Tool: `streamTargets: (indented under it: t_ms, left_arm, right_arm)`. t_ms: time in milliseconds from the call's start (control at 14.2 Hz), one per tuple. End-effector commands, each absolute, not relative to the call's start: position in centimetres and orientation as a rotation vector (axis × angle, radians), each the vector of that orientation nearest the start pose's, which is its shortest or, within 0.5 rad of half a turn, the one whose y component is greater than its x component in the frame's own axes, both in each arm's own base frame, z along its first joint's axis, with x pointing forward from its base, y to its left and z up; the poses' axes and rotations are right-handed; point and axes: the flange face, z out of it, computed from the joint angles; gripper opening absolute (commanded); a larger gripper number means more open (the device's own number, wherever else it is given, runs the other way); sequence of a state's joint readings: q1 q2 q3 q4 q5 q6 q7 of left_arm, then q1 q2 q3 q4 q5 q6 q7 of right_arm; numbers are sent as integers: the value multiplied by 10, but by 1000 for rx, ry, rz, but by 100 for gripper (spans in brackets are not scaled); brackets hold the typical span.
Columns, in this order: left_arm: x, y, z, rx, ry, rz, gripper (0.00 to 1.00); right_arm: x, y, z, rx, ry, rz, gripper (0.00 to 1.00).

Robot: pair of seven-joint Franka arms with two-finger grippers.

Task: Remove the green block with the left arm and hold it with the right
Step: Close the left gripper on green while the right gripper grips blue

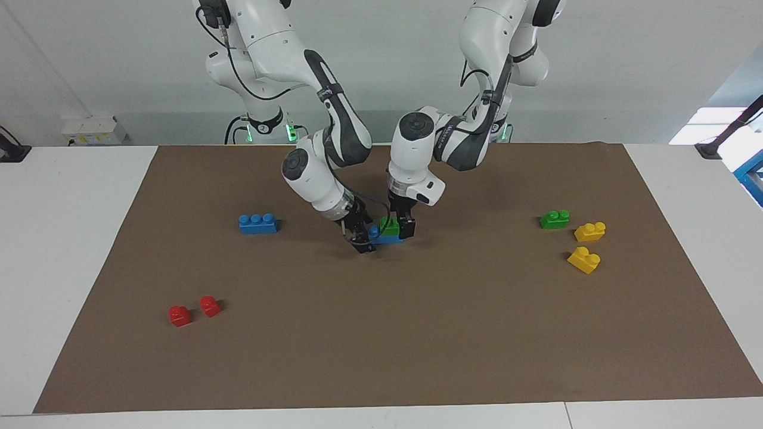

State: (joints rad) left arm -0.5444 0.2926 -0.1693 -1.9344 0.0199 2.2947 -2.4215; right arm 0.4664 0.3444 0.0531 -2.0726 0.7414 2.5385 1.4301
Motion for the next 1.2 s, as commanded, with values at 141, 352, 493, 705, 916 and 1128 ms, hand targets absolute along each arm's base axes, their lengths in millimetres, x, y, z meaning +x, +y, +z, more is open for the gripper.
streamTargets:
  t_ms: [141,352,493,705,916,1128]
  left_arm:
    - [471,-400,341,1994,2313,-23,100]
    - [472,-399,341,1992,2314,-23,100]
    - [472,-399,341,1992,2314,-23,100]
    - [471,-399,340,1993,2315,-23,98]
    - [472,-400,341,1995,2307,-22,43]
    - [472,-405,345,1981,2275,-24,42]
  right_arm:
    - [522,310,267,-2005,1811,440,61]
    - [522,310,269,-2008,1806,454,19]
    - [525,306,270,-2009,1806,460,16]
    - [530,292,269,-1998,1823,476,8]
    - [531,287,268,-2009,1810,472,8]
    - [531,286,267,-2010,1812,472,10]
